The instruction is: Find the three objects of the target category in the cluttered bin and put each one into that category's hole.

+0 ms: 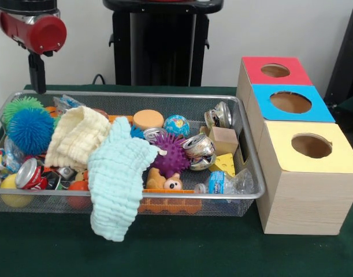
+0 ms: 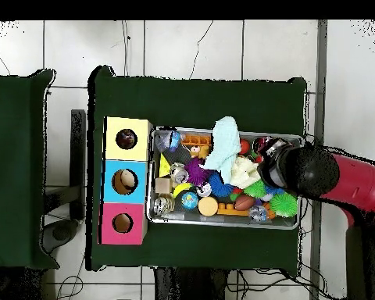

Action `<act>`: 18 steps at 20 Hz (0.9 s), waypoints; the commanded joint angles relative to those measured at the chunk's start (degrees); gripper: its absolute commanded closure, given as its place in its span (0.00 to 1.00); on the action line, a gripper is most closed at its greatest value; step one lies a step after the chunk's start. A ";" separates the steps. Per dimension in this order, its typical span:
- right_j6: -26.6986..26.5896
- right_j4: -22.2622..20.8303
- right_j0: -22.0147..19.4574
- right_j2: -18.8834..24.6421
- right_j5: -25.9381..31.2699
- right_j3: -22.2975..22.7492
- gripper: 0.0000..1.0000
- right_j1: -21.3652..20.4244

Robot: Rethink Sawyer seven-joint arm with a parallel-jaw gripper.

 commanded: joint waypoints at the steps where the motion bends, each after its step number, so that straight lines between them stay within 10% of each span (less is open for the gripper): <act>1: -19.71 -4.14 -1.21 6.36 6.63 -5.61 1.00 3.44; 10: -15.97 -4.98 -2.49 5.63 1.68 0.63 1.00 4.16; 18: -1.42 -5.27 -0.12 -1.37 -5.25 10.37 1.00 6.26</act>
